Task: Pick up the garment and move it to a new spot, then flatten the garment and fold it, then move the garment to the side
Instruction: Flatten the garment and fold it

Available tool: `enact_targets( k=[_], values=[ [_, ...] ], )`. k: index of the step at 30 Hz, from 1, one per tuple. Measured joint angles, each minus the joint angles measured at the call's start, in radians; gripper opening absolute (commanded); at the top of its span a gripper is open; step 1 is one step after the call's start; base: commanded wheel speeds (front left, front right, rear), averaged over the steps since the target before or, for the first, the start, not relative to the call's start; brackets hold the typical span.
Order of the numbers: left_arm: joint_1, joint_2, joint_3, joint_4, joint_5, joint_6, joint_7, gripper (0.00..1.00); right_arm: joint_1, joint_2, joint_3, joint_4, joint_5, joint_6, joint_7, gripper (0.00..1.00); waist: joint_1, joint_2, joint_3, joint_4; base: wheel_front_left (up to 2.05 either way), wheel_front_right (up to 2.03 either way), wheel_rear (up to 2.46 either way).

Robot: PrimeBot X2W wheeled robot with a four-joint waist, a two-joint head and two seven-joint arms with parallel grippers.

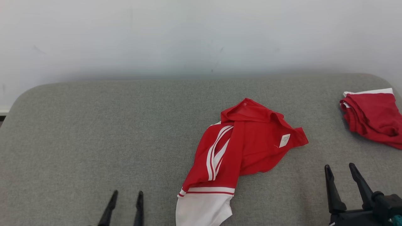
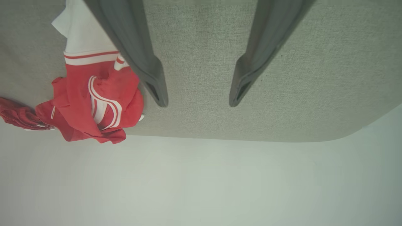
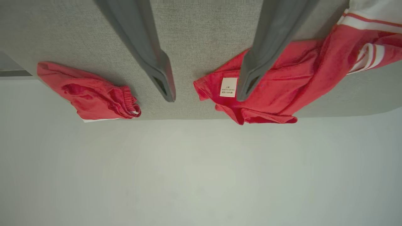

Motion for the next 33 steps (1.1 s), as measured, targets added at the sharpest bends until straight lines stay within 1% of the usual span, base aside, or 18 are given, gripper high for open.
enact_targets(
  k=[3, 8, 12, 18, 20, 25, 33],
  values=[
    [0.003, 0.002, -0.052, 0.039, 0.004, -0.009, 0.0, 1.0, -0.043, -0.016, 0.003, 0.073, 0.015, 0.0, 0.001, 1.0, 0.0, 0.0, 0.012, 0.001, 0.0, 0.0, 0.0],
    [-0.006, 0.013, -0.17, 0.124, 0.003, -0.012, 0.0, 1.0, -0.134, -0.046, 0.028, 0.2, 0.024, 0.0, 0.001, 1.0, 0.0, 0.0, 0.039, 0.008, 0.0, 0.0, 0.0],
    [-0.033, 0.014, -0.238, 0.181, -0.023, -0.016, 0.0, 1.0, -0.212, -0.06, 0.056, 0.303, 0.031, 0.0, 0.001, 1.0, 0.0001, 0.0001, 0.063, 0.014, 0.0, 0.0, 0.0],
    [-0.087, 0.031, -0.334, 0.247, -0.06, -0.016, 0.0, 1.0, -0.339, -0.088, 0.101, 0.461, 0.046, 0.0, 0.001, 1.0, 0.0002, 0.0, 0.097, 0.019, 0.0, 0.0, 0.0],
    [-0.109, 0.038, -0.358, 0.267, -0.068, -0.016, 0.0, 1.0, -0.382, -0.092, 0.119, 0.509, 0.053, 0.0, 0.0, 1.0, 0.0002, 0.0001, 0.109, 0.022, 0.0, 0.0, 0.0],
    [-0.153, 0.045, -0.373, 0.293, -0.083, -0.016, 0.0, 1.0, -0.471, -0.098, 0.165, 0.604, 0.079, 0.0, 0.0, 1.0, 0.0003, 0.0001, 0.142, 0.031, 0.0, 0.0, 0.0],
    [-0.197, 0.047, -0.404, 0.309, -0.091, -0.016, 0.0, 1.0, -0.555, -0.11, 0.229, 0.692, 0.127, 0.0, 0.0, 1.0, 0.0003, 0.0001, 0.181, 0.052, 0.0, 0.0, 0.0]
  ],
)
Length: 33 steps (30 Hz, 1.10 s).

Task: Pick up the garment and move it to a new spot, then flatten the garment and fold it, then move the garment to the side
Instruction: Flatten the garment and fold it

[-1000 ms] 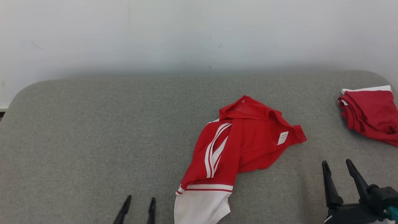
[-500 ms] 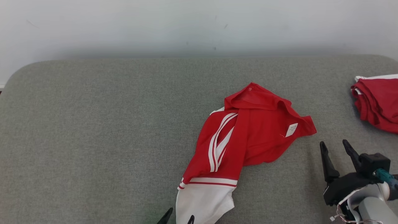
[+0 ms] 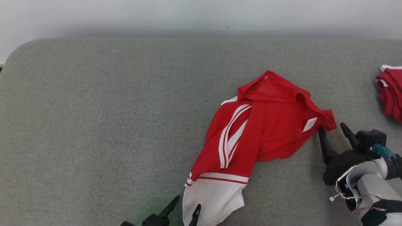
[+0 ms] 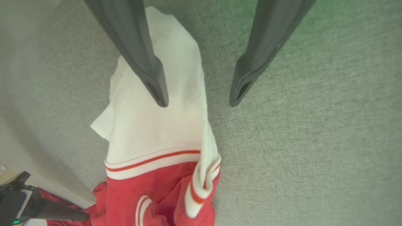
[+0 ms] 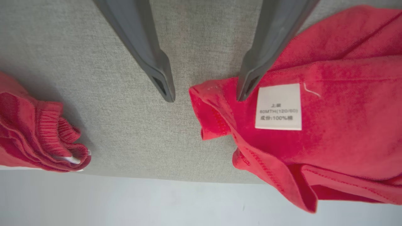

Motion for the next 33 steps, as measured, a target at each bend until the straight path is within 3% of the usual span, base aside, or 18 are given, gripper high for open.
enact_targets(
  k=[4, 5, 6, 7, 8, 16, 22, 27, 33],
  values=[
    [-0.029, -0.001, -0.01, 0.007, -0.005, 0.0, 0.0, 1.0, -0.041, -0.002, 0.038, 0.045, 0.035, 0.0, 0.0, 1.0, -0.0001, 0.0, 0.022, 0.01, 0.0, 0.0, 0.0],
    [-0.036, -0.002, -0.012, 0.01, -0.009, 0.0, 0.0, 1.0, -0.046, -0.001, 0.045, 0.051, 0.048, 0.0, 0.0, 0.49, -0.0001, 0.0001, 0.026, 0.013, 0.0, 0.0, 0.0],
    [-0.04, -0.003, -0.016, 0.011, -0.013, 0.0, 0.0, 0.65, -0.051, -0.002, 0.053, 0.052, 0.06, 0.0, 0.0, 0.0, 0.0, 0.0, 0.03, 0.015, 0.0, 0.0, 0.0],
    [-0.041, -0.004, -0.021, 0.01, -0.019, 0.0, 0.0, 0.26, -0.054, -0.003, 0.06, 0.046, 0.069, 0.0, 0.0, 0.0, -0.0001, 0.0, 0.033, 0.017, 0.0, 0.0, 0.0],
    [-0.042, -0.006, -0.025, 0.009, -0.022, 0.0, 0.0, 0.0, -0.054, -0.004, 0.065, 0.037, 0.078, 0.0, 0.0, 0.0, -0.0001, 0.0001, 0.035, 0.019, 0.0, 0.0, 0.0],
    [-0.003, -0.019, -0.005, -0.083, -0.059, 0.0, 0.0, 0.0, 0.084, -0.032, 0.096, -0.14, 0.127, 0.0, 0.0, 0.0, -0.0003, 0.0, -0.01, 0.014, 0.0, 0.0, 0.0],
    [0.028, -0.001, 0.087, -0.216, -0.09, 0.0, 0.0, 0.0, 0.198, -0.049, 0.218, -0.312, 0.21, 0.0, 0.0, 0.0, -0.0004, -0.0001, -0.068, -0.021, 0.0, 0.0, 0.0],
    [-0.046, 0.038, 0.139, -0.263, -0.129, 0.0, 0.0, 0.0, 0.151, -0.071, 0.268, -0.4, 0.3, 0.0, 0.019, 0.0, -0.0004, -0.0001, -0.103, -0.056, 0.0, 0.0, 0.0],
    [-0.319, 0.132, 0.115, -0.228, -0.212, 0.0, 0.047, 0.0, -0.02, -0.081, 0.269, -0.43, 0.415, 0.0, 0.103, 0.0, -0.0004, -0.0001, -0.112, -0.089, 0.0, 0.0, 0.0]
  ],
)
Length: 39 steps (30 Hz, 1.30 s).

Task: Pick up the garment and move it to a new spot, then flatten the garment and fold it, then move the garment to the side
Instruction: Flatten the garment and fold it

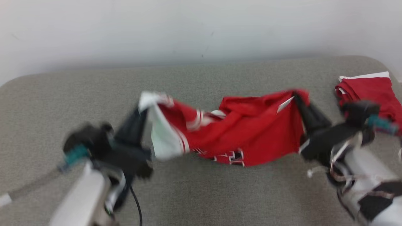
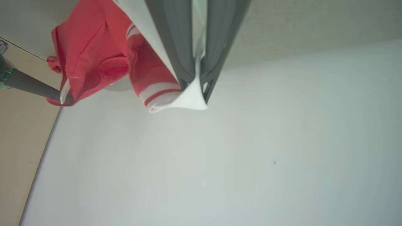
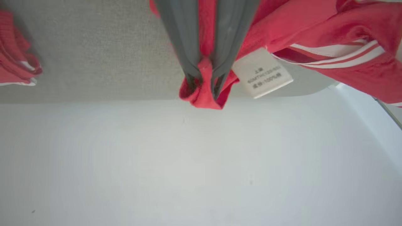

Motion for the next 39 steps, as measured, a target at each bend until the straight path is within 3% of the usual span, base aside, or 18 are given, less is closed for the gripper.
enact_targets(
  k=[5, 11, 15, 17, 22, 31, 39],
  values=[
    [-0.296, 0.047, 0.006, 0.067, -0.109, 0.0, 0.11, 0.0, -0.235, -0.001, -0.059, 0.049, 0.099, 0.0, 0.088, 0.0, 0.0002, 0.0, 0.048, -0.017, 0.0, 0.0, 0.0],
    [-0.675, 0.033, 0.043, 0.2, -0.212, 0.0, 0.25, 0.0, -0.574, -0.006, -0.145, 0.155, 0.186, 0.0, 0.223, 0.0, 0.0003, 0.0001, 0.154, -0.029, 0.0, 0.0, 0.0],
    [-0.949, 0.015, 0.079, 0.32, -0.228, 0.014, 0.306, 0.0, -0.826, -0.006, -0.207, 0.259, 0.189, 0.0, 0.282, 0.0, 0.0005, 0.0002, 0.246, -0.024, 0.0, 0.0, 0.0],
    [-1.083, -0.011, 0.129, 0.383, -0.271, 0.056, 0.315, 0.0, -0.947, 0.0, -0.236, 0.33, 0.177, 0.0, 0.294, 0.0, 0.0005, 0.0002, 0.293, -0.021, 0.0, 0.0, 0.0],
    [-1.349, -0.041, 0.161, 0.502, -0.272, 0.09, 0.295, 0.0, -1.213, 0.007, -0.246, 0.481, 0.066, 0.0, 0.291, 0.0, 0.0007, 0.0002, 0.402, -0.013, 0.0, 0.0, 0.0],
    [-1.589, -0.083, 0.161, 0.693, -0.265, 0.087, 0.235, 0.0, -1.46, 0.057, -0.247, 0.658, -0.062, 0.0, 0.218, 0.0, 0.0006, 0.0003, 0.554, 0.0, 0.0, 0.0, 0.0],
    [-1.642, -0.104, 0.143, 0.812, -0.263, 0.048, 0.191, 0.0, -1.49, 0.092, -0.23, 0.728, -0.097, 0.0, 0.187, 0.0, 0.0005, 0.0003, 0.629, 0.017, 0.0, 0.0, 0.0]
  ],
)
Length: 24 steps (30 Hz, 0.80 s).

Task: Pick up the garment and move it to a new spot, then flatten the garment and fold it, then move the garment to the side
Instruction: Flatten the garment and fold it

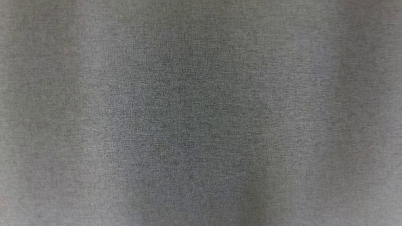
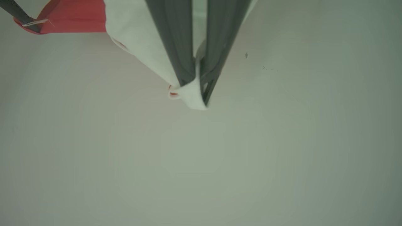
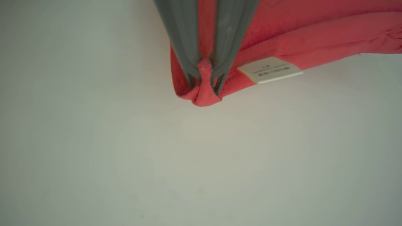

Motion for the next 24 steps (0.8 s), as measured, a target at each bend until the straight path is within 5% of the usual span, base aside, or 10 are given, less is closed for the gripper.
enact_targets(
  k=[15, 24],
  values=[
    [0.05, 0.002, -0.018, 0.116, -0.019, -0.04, -0.077, 0.0, 0.055, 0.005, 0.034, 0.025, 0.012, 0.0, -0.042, 0.0, -0.0003, -0.0001, -0.003, -0.003, 0.0, 0.0, 0.0],
    [0.35, 0.005, -0.036, 0.005, -0.127, -0.047, -0.119, 0.0, 0.354, 0.018, 0.089, -0.128, 0.15, 0.0, -0.054, 0.0, -0.0005, -0.0003, -0.109, -0.008, 0.0, 0.0, 0.0]
  ],
)
